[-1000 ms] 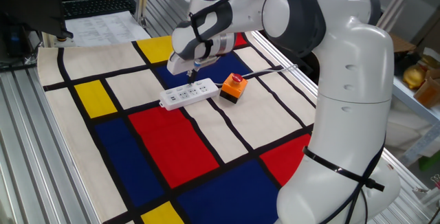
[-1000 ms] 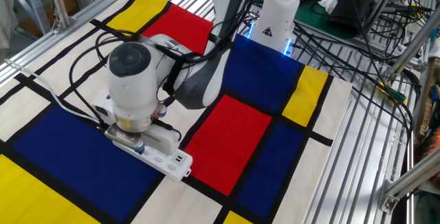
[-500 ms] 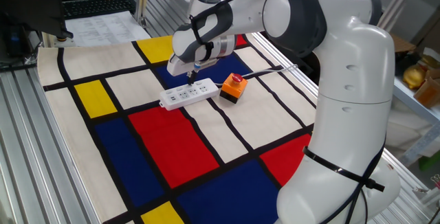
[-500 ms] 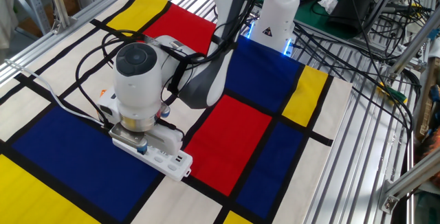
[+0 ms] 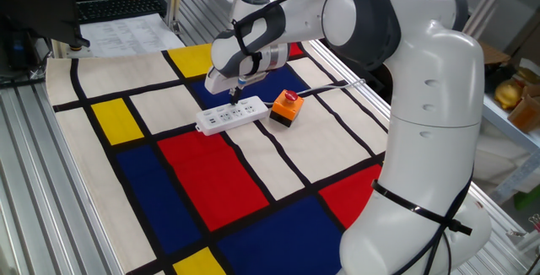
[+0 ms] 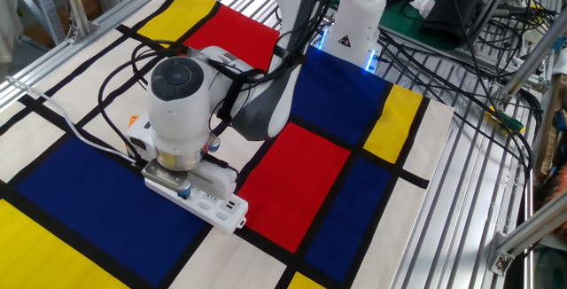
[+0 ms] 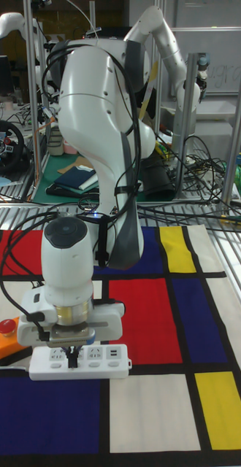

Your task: Turn on the power strip by pressing the button

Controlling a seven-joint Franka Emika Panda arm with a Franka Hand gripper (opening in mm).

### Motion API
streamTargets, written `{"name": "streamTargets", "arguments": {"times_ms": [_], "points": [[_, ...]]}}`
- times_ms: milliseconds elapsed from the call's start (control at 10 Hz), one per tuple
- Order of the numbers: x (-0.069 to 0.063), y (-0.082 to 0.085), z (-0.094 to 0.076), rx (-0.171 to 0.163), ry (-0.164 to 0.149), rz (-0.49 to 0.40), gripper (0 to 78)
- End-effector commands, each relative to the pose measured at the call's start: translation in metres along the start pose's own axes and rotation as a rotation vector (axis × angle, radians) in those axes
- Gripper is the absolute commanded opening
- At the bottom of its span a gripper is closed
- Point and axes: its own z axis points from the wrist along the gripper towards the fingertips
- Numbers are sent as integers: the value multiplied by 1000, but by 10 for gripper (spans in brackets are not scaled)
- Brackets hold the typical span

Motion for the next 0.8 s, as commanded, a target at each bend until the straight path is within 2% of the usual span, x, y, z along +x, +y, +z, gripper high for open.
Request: {"name": "streamTargets", "arguments": {"times_ms": [100, 500, 800], "points": [[1, 1, 0, 2, -2, 0, 0], [4, 3, 3, 11, -1, 1, 0], [1, 1, 1, 9, -15, 1, 0]]}}
